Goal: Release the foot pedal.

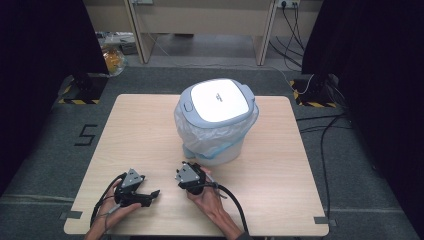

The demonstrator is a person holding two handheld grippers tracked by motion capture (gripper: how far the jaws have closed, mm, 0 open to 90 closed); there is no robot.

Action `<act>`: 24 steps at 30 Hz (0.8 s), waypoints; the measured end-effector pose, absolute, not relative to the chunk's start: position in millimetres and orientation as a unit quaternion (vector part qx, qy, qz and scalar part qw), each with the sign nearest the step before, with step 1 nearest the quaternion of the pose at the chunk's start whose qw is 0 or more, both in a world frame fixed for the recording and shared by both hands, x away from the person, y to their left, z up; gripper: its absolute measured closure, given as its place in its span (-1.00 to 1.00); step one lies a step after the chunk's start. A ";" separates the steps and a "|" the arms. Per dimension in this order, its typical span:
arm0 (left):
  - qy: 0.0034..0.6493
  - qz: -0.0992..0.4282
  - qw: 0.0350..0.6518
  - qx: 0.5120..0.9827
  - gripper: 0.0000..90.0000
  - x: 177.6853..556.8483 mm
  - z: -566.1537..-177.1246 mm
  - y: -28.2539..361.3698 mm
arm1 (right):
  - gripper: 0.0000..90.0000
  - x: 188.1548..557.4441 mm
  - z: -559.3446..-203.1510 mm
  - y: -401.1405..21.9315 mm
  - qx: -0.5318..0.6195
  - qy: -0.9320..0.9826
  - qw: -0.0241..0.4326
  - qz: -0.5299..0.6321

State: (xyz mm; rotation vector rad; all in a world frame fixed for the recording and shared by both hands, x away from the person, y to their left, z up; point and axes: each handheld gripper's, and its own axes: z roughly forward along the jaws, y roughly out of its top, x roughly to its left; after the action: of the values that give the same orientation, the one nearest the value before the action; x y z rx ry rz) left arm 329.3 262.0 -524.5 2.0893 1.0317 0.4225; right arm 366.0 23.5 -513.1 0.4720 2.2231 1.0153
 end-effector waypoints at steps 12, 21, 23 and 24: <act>0.404 0.165 0.378 0.816 -0.62 329.3 -524.6 261.8 | 0.33 341.0 -510.0 -28.4 0.198 0.832 0.324 0.404; 0.404 0.165 0.378 0.816 -0.62 329.3 -524.6 261.8 | 0.29 336.1 -515.1 -71.6 0.243 0.823 0.322 0.399; 0.404 0.165 0.378 0.816 -0.63 329.3 -524.7 261.8 | 0.23 336.2 -516.3 -80.3 0.256 0.820 0.318 0.400; 0.404 0.165 0.378 0.816 -0.63 329.3 -524.7 261.8 | 0.23 336.2 -516.3 -80.3 0.256 0.820 0.318 0.400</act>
State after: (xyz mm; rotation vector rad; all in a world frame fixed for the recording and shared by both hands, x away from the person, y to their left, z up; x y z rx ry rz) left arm 329.3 261.8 -524.7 2.0864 1.0325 0.4227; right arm 336.2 -80.3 -516.3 0.6728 2.1578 1.0529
